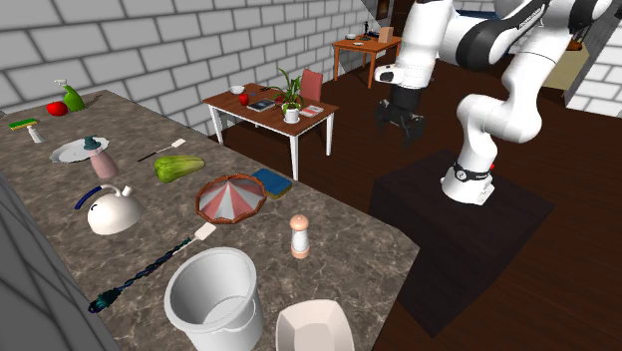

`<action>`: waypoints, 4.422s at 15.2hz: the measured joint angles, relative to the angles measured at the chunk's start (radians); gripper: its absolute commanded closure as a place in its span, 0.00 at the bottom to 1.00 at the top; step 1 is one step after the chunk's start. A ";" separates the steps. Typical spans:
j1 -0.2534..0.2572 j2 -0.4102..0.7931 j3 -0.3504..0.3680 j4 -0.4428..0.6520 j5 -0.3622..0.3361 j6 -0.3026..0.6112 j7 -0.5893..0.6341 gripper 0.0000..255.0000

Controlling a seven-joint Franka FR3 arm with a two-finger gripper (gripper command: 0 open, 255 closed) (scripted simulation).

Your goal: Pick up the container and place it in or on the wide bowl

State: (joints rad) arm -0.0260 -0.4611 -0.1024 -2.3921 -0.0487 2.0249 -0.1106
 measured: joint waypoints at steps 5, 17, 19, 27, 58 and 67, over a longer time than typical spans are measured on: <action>-0.002 0.167 -0.059 0.040 0.036 0.112 -0.082 0.00; -0.041 0.655 -0.133 0.312 0.246 0.257 -0.339 0.00; -0.059 0.738 -0.127 0.374 0.284 0.262 -0.377 0.00; -0.148 1.066 -0.084 0.676 0.387 0.234 -0.474 0.00; -0.167 1.186 -0.061 0.754 0.415 0.266 -0.493 1.00; -0.156 1.105 -0.078 0.753 0.391 0.189 -0.468 1.00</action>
State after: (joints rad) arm -0.1821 0.6443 -0.1802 -1.6395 0.3426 2.2143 -0.5783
